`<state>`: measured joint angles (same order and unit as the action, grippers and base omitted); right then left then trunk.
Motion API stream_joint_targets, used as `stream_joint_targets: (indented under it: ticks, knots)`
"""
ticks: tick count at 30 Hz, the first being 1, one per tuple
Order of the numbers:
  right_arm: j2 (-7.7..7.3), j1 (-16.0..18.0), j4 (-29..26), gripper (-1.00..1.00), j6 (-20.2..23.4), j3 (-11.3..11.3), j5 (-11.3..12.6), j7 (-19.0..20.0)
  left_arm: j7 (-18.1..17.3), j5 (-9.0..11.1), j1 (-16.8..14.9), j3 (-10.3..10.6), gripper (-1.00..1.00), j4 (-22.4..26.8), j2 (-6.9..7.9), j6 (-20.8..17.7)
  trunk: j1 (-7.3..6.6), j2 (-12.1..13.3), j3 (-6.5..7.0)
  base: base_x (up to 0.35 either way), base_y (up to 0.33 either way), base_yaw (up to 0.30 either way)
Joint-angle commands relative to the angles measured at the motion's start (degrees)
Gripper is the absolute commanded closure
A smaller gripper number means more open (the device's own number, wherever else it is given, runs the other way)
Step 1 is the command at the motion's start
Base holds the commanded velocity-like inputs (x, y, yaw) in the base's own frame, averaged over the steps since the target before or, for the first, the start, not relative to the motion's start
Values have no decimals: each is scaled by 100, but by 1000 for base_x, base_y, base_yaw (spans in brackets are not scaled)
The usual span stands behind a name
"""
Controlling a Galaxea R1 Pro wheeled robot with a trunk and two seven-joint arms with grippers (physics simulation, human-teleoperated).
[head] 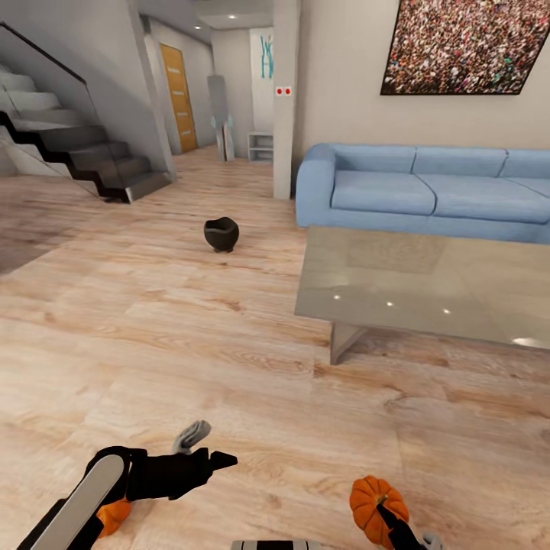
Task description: Place each of the two pumpkins and all three candles from the living room inside a cabinet in the living room (use any cabinet), then make sure every cabinet is closed, and position the cauldron so it is next to a table in the living room.
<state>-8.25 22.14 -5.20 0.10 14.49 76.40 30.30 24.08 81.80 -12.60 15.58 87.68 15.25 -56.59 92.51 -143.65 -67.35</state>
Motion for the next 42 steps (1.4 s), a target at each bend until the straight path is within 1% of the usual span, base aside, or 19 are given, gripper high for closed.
stream_joint_targets:
  ticks: [1, 14, 26, 33, 42]
  knots:
    - [-4, 1, 2, 100, 0, 45, 59, 19, 57, 60, -6, 6, -100, 3, 4, -1, -4, 0, 16, 0, 0, 275]
    - [-6, 1, 2, 100, -14, 45, 63, 42, 54, 63, -6, -2, -100, 3, 12, -1, -37, 17, 274, 0, 0, 271]
    - [-7, 1, 2, 100, -15, 71, 57, 38, 53, 82, -6, -2, -100, 3, 18, -1, -68, 33, 537, 0, 0, 31]
    - [-2, 1, 2, 100, -11, 72, 56, 13, 53, 105, -6, -13, -100, 3, 26, -1, -68, 33, 535, 0, 0, 9]
    - [3, 1, 5, 100, -8, 76, 59, 4, 53, 103, -6, -15, -100, 3, 23, -1, -68, 33, 509, 0, 0, 129]
